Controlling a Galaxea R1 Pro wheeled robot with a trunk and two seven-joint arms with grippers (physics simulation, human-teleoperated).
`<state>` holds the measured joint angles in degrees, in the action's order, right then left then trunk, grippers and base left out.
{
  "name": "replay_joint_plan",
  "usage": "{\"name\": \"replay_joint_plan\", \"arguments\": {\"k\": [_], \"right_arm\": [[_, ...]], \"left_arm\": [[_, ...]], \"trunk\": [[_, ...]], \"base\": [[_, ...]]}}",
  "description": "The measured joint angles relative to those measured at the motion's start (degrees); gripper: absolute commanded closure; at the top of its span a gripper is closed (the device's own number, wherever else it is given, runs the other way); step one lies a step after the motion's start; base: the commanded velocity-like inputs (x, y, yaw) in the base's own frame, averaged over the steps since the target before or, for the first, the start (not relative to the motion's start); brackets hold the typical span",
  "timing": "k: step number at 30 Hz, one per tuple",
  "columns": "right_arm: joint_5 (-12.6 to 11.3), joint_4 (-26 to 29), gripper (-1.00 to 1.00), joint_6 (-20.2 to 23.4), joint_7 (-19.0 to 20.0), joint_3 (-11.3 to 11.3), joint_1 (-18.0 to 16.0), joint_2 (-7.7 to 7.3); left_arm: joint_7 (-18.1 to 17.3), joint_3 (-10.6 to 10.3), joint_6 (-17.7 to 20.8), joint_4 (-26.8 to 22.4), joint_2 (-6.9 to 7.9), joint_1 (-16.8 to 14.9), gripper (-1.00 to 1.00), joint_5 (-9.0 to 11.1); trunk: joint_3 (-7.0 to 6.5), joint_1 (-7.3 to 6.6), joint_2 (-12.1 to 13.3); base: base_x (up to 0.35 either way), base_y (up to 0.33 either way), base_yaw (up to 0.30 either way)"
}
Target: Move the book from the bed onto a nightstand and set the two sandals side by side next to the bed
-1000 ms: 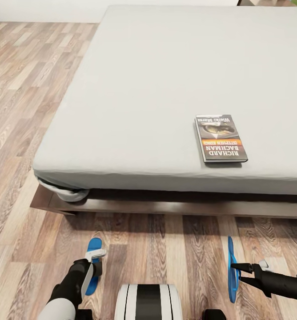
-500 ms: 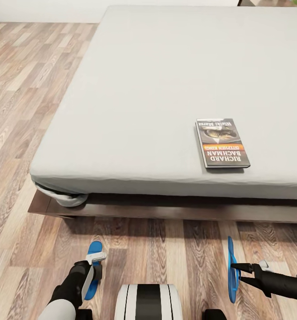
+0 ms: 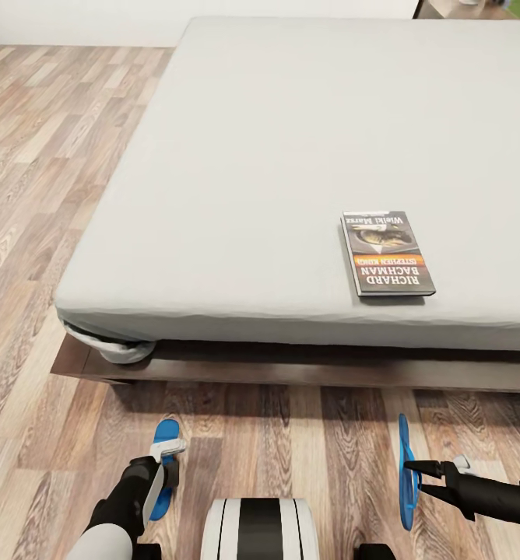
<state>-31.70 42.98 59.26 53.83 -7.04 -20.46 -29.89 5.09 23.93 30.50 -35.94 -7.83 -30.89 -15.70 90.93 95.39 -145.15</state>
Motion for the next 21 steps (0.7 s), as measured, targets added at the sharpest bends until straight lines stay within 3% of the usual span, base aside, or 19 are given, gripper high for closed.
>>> {"name": "replay_joint_plan", "arguments": {"k": [21], "right_arm": [[0.08, -0.04, 1.00, -0.03, -0.01, 0.00, 0.01, 0.00]], "left_arm": [[0.01, -0.11, 0.03, -0.16, 0.00, -0.02, 1.00, 0.19]], "trunk": [[-0.68, -0.07, 0.04]], "base": [[0.000, 0.000, 0.000]]}}
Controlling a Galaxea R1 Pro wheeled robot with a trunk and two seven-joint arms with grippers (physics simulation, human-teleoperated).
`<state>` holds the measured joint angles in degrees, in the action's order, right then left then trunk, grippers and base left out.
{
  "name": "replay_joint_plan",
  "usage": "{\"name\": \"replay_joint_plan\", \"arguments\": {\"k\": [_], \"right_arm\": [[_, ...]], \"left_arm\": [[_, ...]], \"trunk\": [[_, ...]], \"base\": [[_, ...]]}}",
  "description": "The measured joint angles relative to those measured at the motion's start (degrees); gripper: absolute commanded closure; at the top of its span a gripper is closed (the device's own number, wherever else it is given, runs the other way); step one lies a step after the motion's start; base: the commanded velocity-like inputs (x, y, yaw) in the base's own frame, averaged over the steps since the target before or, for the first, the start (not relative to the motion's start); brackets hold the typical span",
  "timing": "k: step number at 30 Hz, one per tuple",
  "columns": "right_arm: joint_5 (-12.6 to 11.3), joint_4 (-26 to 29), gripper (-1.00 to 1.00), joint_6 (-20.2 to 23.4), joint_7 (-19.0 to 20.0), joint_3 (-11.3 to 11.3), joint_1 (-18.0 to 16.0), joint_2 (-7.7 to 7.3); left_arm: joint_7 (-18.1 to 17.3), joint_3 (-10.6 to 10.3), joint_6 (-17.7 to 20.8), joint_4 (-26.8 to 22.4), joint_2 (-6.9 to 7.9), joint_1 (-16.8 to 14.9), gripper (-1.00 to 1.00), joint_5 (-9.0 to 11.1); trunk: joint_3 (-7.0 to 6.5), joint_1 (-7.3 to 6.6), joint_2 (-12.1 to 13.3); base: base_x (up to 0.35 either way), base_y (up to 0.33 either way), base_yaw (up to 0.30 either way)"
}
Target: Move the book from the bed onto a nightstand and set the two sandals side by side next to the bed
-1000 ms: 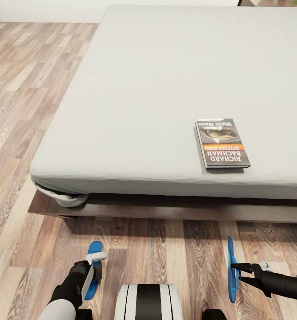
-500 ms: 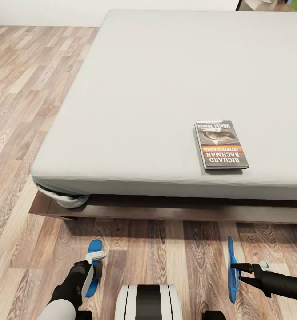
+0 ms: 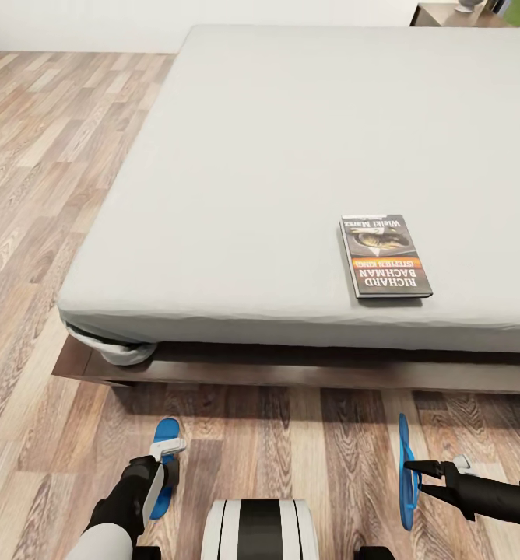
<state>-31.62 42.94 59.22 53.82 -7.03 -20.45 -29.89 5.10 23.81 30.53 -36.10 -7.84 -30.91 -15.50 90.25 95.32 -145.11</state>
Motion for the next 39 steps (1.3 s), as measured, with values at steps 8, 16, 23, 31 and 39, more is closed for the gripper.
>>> {"name": "replay_joint_plan", "arguments": {"k": [8, 16, 23, 31, 39], "right_arm": [[0.01, 0.02, 1.00, 0.00, 0.00, 0.00, 0.00, 0.00], [0.00, 0.04, 1.00, -0.01, 0.00, 0.00, 0.00, 0.00], [0.00, 0.04, 1.00, 0.00, 0.00, 0.00, 0.00, 0.00], [0.00, 0.05, 1.00, 0.00, 0.00, 0.00, 0.00, 0.00], [0.01, 0.04, 1.00, 0.00, 0.00, 0.00, 0.00, 0.00]], "left_arm": [[0.23, 0.09, 1.13, -0.76, 0.08, -0.01, 1.00, -0.18], [0.06, 0.14, 13.40, -11.62, 0.03, -0.04, 1.00, -0.59], [0.00, 0.13, 16.33, -14.53, -0.01, -0.07, 1.00, -0.49], [0.07, -3.84, 14.56, -12.52, 0.01, -0.07, 1.00, -0.26], [0.21, -6.15, 12.64, -8.86, 0.11, -0.09, 1.00, -0.62]], "trunk": [[0.00, 0.00, 0.00], [0.00, 0.00, 0.00], [0.00, 0.00, 0.00], [0.00, 0.00, 0.00], [0.00, 0.00, 0.00]], "base": [[0.000, 0.000, 0.000], [0.000, 0.000, 0.000], [0.000, 0.000, 0.000], [0.000, 0.000, 0.000], [0.000, 0.000, 0.000]]}}
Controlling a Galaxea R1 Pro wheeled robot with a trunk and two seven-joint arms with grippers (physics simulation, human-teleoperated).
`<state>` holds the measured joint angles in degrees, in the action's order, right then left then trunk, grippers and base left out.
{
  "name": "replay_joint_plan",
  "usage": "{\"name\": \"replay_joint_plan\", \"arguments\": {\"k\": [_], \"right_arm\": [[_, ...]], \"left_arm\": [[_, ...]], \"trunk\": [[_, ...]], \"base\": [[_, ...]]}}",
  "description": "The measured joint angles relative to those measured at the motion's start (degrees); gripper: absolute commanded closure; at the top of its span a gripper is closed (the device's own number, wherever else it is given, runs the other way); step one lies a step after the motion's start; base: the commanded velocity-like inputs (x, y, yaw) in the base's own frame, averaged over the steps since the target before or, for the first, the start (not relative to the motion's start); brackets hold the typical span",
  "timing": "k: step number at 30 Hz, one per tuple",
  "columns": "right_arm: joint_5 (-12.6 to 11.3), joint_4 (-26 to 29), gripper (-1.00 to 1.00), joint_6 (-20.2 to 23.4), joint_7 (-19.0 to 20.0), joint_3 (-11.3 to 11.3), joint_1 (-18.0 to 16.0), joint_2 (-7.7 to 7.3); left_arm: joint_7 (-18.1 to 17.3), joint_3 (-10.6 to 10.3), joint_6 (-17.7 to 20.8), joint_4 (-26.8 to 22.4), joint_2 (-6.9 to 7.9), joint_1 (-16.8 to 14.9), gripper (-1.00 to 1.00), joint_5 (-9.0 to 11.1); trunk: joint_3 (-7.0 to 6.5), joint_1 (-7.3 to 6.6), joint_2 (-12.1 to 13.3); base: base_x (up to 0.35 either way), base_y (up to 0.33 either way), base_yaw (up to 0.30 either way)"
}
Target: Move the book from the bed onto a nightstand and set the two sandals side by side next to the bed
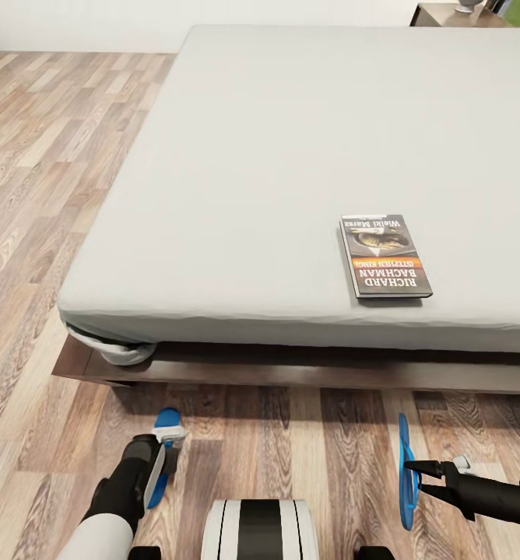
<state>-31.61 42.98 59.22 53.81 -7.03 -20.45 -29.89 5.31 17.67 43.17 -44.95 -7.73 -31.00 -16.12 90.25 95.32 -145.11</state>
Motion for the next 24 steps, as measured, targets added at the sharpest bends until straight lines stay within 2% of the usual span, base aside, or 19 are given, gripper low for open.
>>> {"name": "replay_joint_plan", "arguments": {"k": [2, 6, 9, 16, 24], "right_arm": [[-0.01, 0.01, 1.00, 0.00, 0.00, 0.00, 0.00, 0.00], [-0.01, 0.01, 1.00, 0.00, 0.00, 0.00, 0.00, 0.00], [-0.01, 0.01, 1.00, 0.01, 0.00, 0.00, 0.00, 0.00], [0.00, 0.01, 1.00, 0.00, 0.00, 0.00, 0.00, 0.00], [-0.01, 0.01, 1.00, 0.01, 0.00, 0.01, 0.00, 0.00]], "left_arm": [[-0.01, -0.16, -0.67, 0.19, -0.03, 0.00, 1.00, 0.01], [0.08, -0.11, -5.63, 2.39, 0.00, 0.00, 1.00, 0.25], [0.14, -0.06, -8.87, 6.52, 1.11, 0.00, 1.00, 0.16], [0.18, -0.05, -11.66, 8.04, 1.77, -0.01, 1.00, 0.32], [0.18, 0.08, -12.02, 8.12, 2.31, -0.01, 1.00, 0.39]], "trunk": [[0.00, 0.00, 0.00], [0.00, 0.00, 0.00], [0.00, 0.00, 0.00], [0.00, 0.00, 0.00], [0.00, 0.00, 0.00]], "base": [[0.000, 0.000, 0.000], [0.000, 0.000, 0.000], [0.000, 0.000, 0.000], [0.000, 0.000, 0.000], [0.000, 0.000, 0.000]]}}
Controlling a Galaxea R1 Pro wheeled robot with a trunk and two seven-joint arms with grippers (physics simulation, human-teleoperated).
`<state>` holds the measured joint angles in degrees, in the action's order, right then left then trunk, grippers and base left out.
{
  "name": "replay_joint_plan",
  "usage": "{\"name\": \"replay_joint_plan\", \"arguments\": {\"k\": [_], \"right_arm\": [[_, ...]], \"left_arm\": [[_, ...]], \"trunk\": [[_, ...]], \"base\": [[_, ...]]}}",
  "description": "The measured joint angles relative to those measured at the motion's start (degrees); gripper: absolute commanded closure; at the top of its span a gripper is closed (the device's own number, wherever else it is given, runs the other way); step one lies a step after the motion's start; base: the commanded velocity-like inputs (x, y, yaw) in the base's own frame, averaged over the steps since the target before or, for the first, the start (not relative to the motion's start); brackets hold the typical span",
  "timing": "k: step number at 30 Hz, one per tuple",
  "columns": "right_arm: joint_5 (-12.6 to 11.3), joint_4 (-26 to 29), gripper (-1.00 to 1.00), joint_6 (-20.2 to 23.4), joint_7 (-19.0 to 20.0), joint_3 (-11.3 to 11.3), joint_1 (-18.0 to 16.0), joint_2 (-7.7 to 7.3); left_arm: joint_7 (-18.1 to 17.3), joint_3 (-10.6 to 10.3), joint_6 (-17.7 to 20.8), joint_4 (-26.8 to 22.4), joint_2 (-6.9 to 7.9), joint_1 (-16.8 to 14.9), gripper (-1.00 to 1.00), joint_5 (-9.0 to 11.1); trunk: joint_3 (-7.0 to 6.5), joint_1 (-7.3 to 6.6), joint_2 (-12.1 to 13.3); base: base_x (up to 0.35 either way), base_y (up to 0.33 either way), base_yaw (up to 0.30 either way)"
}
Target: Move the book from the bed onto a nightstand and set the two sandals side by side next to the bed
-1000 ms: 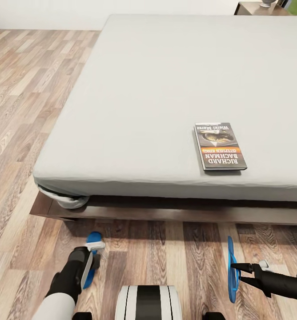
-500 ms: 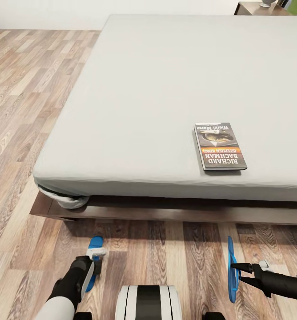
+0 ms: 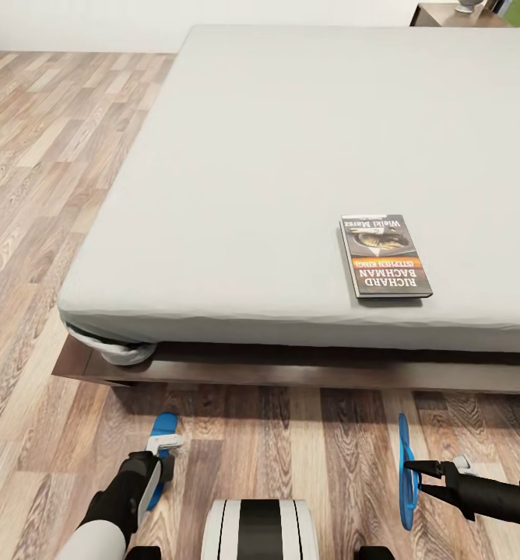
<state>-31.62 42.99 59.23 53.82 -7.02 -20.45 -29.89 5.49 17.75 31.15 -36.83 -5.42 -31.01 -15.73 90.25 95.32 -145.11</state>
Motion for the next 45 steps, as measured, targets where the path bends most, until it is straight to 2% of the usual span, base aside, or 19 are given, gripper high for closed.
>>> {"name": "replay_joint_plan", "arguments": {"k": [8, 14, 24, 25, 42, 45], "right_arm": [[0.01, -0.01, 1.00, 0.00, 0.00, -0.01, 0.00, 0.00], [0.07, -0.02, 1.00, -0.04, 0.00, 0.01, 0.00, 0.00], [-0.01, 0.00, 1.00, 0.00, 0.00, -0.01, 0.00, 0.00], [-0.01, 0.00, 1.00, 0.00, 0.00, -0.01, 0.00, 0.00], [0.01, 0.00, 1.00, -0.01, 0.00, 0.00, 0.00, 0.00], [-0.08, 0.00, 1.00, 0.03, 0.01, 0.00, 0.00, 0.00]], "left_arm": [[0.00, 0.02, -0.09, 0.01, 0.04, 0.00, 1.00, 0.07], [0.03, 0.14, 0.25, -0.66, 0.00, -0.06, 1.00, 0.47], [0.03, 0.14, 0.21, -0.66, 0.04, -0.06, 1.00, 0.62], [0.03, 0.19, 0.23, -0.68, 0.04, -0.06, -1.00, 0.61], [-0.02, 0.12, -0.14, -0.30, 0.12, 0.00, -1.00, 0.17], [-0.02, 0.12, -0.10, -0.33, 0.09, 0.00, -1.00, 0.16]], "trunk": [[0.00, 0.00, 0.00], [1.31, 0.13, -0.09], [1.32, 0.12, -0.09], [1.32, 0.12, -0.09], [1.33, 0.15, -0.08], [0.67, 0.07, -0.04]], "base": [[0.000, 0.000, 0.000], [0.000, 0.000, 0.000], [0.000, 0.000, 0.000], [0.000, 0.000, 0.000], [0.000, 0.000, 0.000], [0.000, 0.000, 0.000]]}}
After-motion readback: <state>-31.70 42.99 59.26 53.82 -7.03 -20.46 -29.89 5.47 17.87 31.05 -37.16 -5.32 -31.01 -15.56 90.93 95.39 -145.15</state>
